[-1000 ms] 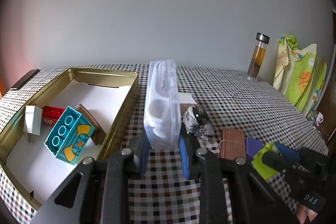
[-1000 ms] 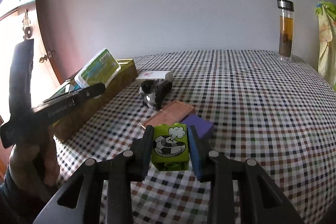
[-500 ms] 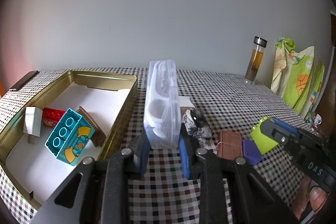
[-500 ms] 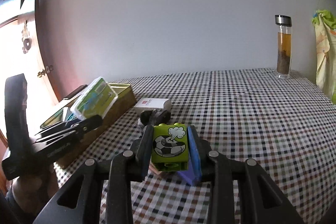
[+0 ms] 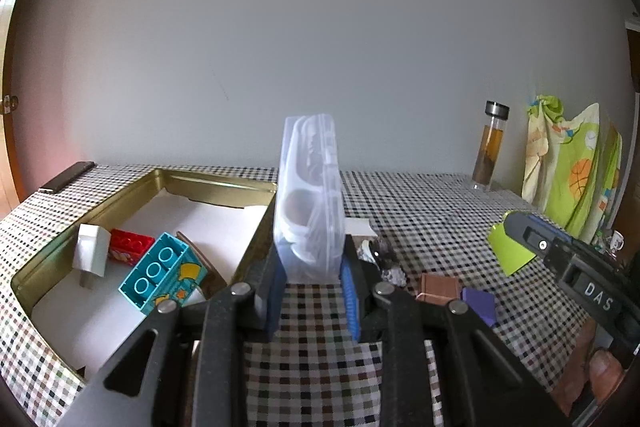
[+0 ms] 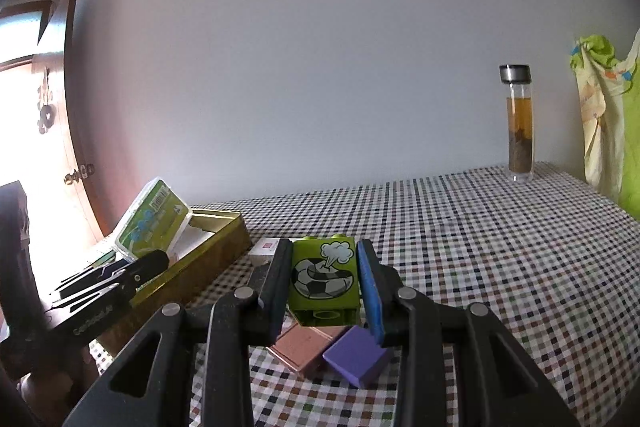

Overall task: Organize rigid objects
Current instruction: 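Carry the clear box and green block over the gold tin tray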

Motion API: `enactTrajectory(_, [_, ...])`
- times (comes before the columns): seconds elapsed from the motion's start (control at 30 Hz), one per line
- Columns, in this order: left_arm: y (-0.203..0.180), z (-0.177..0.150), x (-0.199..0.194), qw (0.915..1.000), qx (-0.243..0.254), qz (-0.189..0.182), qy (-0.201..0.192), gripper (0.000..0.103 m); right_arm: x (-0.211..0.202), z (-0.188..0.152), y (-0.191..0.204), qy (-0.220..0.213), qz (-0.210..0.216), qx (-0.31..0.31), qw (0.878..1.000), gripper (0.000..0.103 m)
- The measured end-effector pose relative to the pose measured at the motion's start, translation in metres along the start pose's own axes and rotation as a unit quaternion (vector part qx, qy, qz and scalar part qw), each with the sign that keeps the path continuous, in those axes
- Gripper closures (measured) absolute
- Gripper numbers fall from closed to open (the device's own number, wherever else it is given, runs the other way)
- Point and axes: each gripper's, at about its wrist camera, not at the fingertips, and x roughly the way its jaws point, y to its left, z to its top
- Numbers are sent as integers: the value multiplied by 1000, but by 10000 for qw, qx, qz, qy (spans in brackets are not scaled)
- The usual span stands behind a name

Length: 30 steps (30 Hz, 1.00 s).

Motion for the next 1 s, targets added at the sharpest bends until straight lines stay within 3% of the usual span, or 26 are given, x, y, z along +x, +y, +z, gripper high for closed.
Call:
enactTrajectory(0.43, [5,0,-16,9990,131,267,-337,80,3,0,18,-67,132,-154,9998,68])
enactTrajectory(1.0, [31,-1,-25,9975,75,574,-416,80,0,1,35,-48,356,-372,9987,68])
